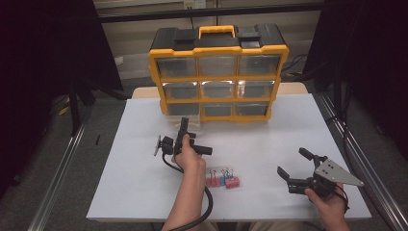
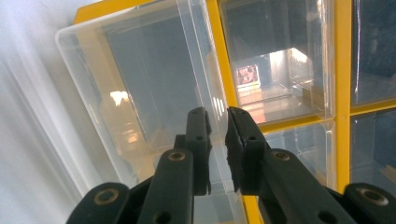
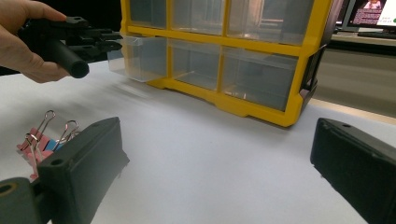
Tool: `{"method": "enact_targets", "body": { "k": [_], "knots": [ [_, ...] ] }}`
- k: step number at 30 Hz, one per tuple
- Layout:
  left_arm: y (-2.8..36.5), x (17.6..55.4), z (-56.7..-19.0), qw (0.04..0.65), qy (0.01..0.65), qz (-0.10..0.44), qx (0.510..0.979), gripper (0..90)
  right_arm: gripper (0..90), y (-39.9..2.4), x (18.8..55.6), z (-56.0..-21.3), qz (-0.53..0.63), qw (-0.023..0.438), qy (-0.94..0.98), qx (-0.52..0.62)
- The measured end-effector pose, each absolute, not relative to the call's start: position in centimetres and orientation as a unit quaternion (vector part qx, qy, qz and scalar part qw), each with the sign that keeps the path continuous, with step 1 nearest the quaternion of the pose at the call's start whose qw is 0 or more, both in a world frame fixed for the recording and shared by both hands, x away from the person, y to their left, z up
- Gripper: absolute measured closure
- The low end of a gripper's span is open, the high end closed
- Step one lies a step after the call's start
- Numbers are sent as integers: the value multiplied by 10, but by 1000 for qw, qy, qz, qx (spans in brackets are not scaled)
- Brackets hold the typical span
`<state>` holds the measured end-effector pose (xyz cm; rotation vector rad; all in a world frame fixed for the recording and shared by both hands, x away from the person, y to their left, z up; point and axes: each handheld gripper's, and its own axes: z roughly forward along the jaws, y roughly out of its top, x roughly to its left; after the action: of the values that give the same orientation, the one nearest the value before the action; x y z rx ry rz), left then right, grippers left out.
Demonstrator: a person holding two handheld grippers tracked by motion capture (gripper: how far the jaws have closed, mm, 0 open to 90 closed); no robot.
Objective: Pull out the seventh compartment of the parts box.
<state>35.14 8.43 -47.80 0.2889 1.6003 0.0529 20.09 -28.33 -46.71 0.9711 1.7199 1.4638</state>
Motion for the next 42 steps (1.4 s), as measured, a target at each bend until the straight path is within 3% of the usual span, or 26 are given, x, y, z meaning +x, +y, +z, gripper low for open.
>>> {"method": "enact_targets", "body": {
  "k": [42],
  "knots": [
    [87,343,-476,682,713,41,158,783,24,-284,201,-467,560,337,659,373]
  ]
}}
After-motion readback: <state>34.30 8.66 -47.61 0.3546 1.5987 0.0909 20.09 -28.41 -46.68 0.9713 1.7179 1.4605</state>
